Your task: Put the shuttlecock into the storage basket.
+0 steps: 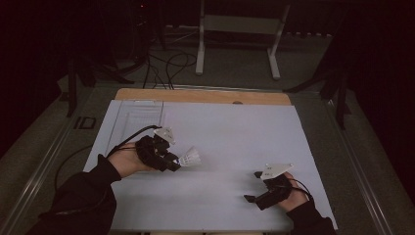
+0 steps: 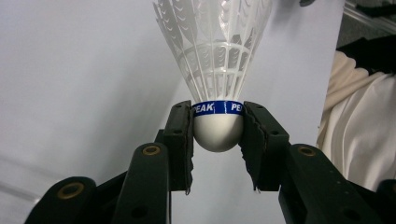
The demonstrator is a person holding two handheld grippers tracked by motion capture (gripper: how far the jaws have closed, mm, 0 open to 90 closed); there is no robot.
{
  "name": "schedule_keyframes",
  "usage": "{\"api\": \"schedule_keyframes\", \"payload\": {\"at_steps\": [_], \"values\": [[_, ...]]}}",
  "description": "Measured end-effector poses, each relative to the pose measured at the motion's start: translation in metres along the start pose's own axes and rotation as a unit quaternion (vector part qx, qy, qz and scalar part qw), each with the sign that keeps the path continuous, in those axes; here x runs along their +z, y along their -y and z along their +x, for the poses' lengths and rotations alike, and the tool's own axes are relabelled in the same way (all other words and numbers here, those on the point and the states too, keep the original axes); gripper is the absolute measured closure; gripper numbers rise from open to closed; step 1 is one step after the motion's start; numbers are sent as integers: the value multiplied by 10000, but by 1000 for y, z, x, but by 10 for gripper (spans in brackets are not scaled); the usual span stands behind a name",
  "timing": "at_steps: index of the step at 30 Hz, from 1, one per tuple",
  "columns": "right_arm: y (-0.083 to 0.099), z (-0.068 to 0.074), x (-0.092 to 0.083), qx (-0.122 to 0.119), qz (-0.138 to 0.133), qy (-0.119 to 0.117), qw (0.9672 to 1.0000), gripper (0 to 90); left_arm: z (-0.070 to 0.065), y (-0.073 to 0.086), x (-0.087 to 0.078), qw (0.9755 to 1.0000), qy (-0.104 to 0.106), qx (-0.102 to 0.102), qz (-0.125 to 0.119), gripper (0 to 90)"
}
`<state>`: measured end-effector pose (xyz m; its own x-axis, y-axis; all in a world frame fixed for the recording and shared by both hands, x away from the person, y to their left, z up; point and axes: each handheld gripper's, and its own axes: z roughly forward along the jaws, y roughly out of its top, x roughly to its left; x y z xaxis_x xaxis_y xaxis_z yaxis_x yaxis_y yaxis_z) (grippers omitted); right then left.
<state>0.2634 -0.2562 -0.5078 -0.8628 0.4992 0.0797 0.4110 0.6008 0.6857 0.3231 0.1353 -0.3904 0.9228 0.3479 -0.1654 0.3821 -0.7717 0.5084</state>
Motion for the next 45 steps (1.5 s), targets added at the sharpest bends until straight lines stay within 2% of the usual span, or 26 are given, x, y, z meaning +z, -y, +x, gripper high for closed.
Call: {"api": "schedule_keyframes", "payload": {"at_steps": [3, 8, 11, 14, 18, 21, 26, 28, 30, 34, 39, 40, 41, 42, 43, 44, 45], "values": [[8, 1, -2, 59, -27, 54, 10000, 78, 4, 2, -5, 9999, -37, -120, -14, 657], [20, -1, -8, 171, -144, 121, 9997, 78, 8, 6, -14, 9997, -125, -208, -38, 657], [24, 0, -11, 183, -90, 306, 9993, 78, 11, 9, -21, 9993, -196, -297, -87, 657], [29, -2, -14, 309, -52, 493, 9983, 78, 15, 13, -27, 9989, -272, -360, -113, 657], [35, -4, -19, 506, -266, 708, 9959, 79, 20, 17, -34, 9981, -300, -512, -139, 656], [38, -6, -19, 572, -281, 769, 9950, 78, 25, 20, -40, 9970, -383, -641, -182, 657], [38, -8, -19, 621, -371, 799, 9942, 79, 34, 23, -50, 9948, -483, -860, -240, 657], [38, -8, -19, 586, -408, 824, 9940, 79, 35, 24, -52, 9946, -505, -879, -237, 657], [37, -8, -20, 561, -471, 785, 9942, 79, 40, 26, -57, 9932, -574, -975, -278, 657], [37, -6, -18, 552, -434, 744, 9948, 79, 46, 27, -63, 9914, -666, -1097, -253, 657], [36, -6, -17, 556, -410, 692, 9952, 79, 49, 28, -70, 9904, -694, -1158, -296, 657], [36, -5, -17, 534, -444, 675, 9953, 79, 51, 28, -73, 9893, -728, -1223, -309, 657], [36, -5, -17, 534, -444, 675, 9953, 79, 51, 28, -73, 9893, -728, -1223, -309, 656], [36, -5, -17, 545, -431, 664, 9954, 79, 53, 27, -76, 9880, -761, -1313, -299, 657], [36, -5, -17, 545, -431, 664, 9954, 79, 53, 27, -76, 9880, -761, -1313, -299, 657], [35, -5, -17, 535, -449, 634, 9955, 78, 55, 28, -78, 9867, -819, -1368, -313, 657], [35, -4, -17, 516, -439, 642, 9956, 79, 55, 28, -78, 9867, -819, -1368, -313, 657]]}}
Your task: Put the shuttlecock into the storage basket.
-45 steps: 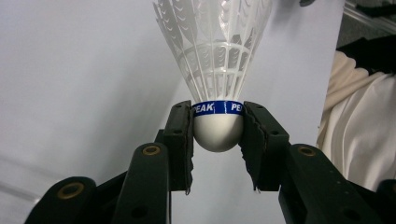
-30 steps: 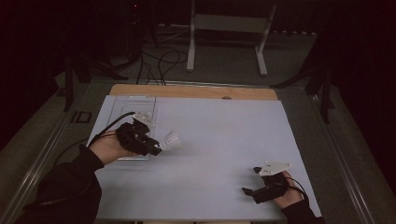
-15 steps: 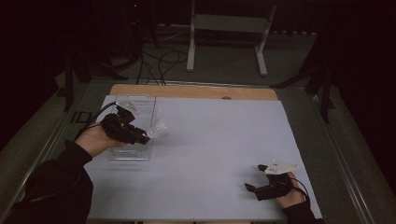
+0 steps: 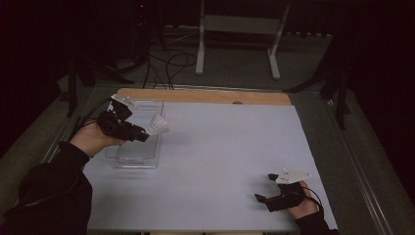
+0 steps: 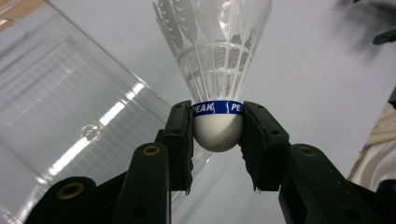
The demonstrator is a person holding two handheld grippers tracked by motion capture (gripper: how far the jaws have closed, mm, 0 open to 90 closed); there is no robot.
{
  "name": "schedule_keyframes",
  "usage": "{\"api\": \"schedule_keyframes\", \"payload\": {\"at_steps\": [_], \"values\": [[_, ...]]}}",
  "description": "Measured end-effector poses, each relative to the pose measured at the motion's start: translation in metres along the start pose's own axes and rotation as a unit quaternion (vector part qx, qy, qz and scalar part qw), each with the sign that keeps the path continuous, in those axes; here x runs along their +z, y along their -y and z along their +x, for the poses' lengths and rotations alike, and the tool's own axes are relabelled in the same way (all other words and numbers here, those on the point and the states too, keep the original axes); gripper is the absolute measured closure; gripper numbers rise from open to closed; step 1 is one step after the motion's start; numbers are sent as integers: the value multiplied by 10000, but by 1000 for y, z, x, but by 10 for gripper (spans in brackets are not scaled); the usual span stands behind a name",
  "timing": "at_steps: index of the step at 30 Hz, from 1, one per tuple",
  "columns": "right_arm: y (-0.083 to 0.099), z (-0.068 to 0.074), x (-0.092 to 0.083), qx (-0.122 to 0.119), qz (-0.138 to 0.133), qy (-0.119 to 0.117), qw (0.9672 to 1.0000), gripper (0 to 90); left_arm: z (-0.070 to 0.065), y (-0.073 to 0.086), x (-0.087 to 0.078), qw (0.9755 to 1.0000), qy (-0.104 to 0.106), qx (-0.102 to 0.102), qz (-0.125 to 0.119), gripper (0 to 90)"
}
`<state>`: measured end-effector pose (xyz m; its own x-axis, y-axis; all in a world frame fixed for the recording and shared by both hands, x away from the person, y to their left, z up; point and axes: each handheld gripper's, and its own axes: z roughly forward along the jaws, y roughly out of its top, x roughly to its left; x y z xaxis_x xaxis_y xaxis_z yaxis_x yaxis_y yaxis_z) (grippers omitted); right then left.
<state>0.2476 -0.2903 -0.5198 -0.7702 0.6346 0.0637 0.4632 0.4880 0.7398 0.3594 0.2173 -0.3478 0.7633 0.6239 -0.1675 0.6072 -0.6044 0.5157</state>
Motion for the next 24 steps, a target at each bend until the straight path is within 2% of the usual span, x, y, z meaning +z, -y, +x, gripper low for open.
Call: {"api": "schedule_keyframes", "payload": {"at_steps": [1, 6, 7, 19, 24], "values": [[0, 0, 0, 6, -10, -21, 10000, 79, 3, 0, -2, 9999, -38, -114, -14, 657], [-1, 1, -1, -3, -39, -50, 10000, 79, 8, 2, -3, 9996, -127, -233, 3, 656], [-1, 1, -1, -17, -17, -56, 10000, 79, 13, 5, -5, 9992, -213, -353, -2, 657], [-1, 2, 0, -23, -27, -144, 9999, 79, 29, 18, -15, 9975, -424, -562, -38, 657], [-1, 2, 0, -26, 10, -161, 9999, 79, 34, 23, -17, 9970, -437, -632, -94, 657]]}}
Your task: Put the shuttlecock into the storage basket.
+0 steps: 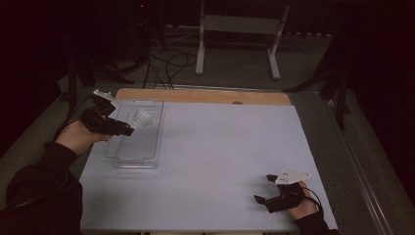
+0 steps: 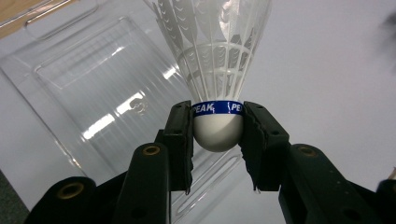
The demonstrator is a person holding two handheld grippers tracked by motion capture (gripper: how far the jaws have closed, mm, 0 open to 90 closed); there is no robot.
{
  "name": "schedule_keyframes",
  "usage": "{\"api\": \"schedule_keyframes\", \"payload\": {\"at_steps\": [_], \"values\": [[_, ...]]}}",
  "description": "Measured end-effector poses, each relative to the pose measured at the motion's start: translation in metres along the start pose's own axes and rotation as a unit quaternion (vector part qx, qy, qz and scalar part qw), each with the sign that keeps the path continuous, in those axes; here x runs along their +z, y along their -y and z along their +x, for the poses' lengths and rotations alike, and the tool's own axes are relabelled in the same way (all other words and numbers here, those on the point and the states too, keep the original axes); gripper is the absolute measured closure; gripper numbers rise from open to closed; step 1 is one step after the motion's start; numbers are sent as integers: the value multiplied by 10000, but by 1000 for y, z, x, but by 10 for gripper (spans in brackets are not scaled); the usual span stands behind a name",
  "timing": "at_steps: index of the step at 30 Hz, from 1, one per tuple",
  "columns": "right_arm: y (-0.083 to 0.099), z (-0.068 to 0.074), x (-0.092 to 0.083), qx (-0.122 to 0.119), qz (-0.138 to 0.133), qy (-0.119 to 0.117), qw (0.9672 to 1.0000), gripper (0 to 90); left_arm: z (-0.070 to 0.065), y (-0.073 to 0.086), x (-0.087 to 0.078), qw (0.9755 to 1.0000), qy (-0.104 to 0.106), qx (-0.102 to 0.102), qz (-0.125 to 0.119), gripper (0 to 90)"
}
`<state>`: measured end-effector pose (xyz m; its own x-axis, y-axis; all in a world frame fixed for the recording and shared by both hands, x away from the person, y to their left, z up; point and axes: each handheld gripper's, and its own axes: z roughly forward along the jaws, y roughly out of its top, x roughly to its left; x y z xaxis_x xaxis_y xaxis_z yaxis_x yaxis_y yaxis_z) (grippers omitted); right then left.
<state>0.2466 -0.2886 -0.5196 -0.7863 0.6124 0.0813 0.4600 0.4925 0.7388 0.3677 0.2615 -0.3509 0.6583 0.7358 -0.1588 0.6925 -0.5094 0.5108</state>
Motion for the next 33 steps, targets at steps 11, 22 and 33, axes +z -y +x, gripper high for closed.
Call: {"api": "schedule_keyframes", "payload": {"at_steps": [11, 22, 33], "values": [[0, 1, 0, -8, 4, -22, 10000, 79, 15, 13, -5, 9998, -48, -204, -11, 657], [0, 1, 0, -13, -13, -62, 10000, 79, 27, 30, -6, 9994, -34, -332, 26, 656], [-1, 2, 0, -8, -9, -92, 10000, 79, 36, 50, -5, 9992, -13, -392, 28, 656]]}}
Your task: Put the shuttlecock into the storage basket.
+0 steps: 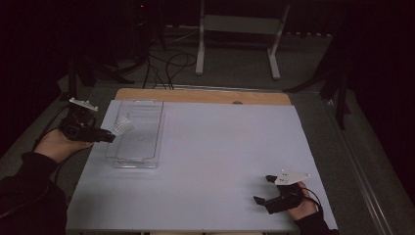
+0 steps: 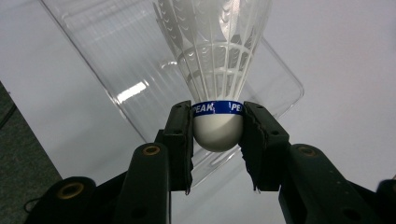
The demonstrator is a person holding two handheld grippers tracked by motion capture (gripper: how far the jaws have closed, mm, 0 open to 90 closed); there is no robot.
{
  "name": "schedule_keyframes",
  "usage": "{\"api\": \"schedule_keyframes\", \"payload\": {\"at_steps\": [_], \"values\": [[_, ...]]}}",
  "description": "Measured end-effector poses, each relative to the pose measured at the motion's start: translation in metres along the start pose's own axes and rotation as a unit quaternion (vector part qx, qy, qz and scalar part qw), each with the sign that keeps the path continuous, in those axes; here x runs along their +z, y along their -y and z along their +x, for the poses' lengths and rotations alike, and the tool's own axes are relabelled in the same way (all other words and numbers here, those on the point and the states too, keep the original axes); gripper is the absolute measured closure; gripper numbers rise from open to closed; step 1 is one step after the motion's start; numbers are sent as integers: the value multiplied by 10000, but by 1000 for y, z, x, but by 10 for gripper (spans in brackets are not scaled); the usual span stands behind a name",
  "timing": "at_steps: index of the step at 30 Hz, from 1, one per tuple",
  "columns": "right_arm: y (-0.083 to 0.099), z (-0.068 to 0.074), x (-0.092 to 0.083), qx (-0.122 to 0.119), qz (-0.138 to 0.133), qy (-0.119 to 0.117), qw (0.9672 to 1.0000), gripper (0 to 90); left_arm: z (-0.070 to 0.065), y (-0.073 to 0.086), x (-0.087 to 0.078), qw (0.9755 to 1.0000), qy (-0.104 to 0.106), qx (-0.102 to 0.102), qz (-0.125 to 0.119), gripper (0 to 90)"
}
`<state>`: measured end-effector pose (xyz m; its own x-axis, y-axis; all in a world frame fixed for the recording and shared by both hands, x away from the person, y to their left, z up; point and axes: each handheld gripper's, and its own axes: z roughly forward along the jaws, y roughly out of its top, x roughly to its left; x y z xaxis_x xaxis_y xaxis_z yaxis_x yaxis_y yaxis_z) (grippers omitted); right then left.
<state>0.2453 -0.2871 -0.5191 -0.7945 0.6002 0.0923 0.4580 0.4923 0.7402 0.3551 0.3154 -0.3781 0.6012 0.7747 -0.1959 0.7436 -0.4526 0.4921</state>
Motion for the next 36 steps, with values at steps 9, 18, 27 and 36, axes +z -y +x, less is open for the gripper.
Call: {"api": "schedule_keyframes", "payload": {"at_steps": [9, 18, 27, 36], "values": [[0, 0, 0, -9, 5, -7, 10000, 79, 3, 12, 8, 9997, 53, 219, -32, 656], [0, 0, 0, -18, -13, -20, 10000, 79, 3, 20, 20, 9982, 1, 598, -3, 656], [0, 0, -1, -23, -16, -32, 10000, 79, 2, 21, 29, 9962, -71, 837, 221, 656], [0, 0, -1, -16, -12, -36, 10000, 79, 3, 17, 35, 9956, -171, 834, 383, 656]]}}
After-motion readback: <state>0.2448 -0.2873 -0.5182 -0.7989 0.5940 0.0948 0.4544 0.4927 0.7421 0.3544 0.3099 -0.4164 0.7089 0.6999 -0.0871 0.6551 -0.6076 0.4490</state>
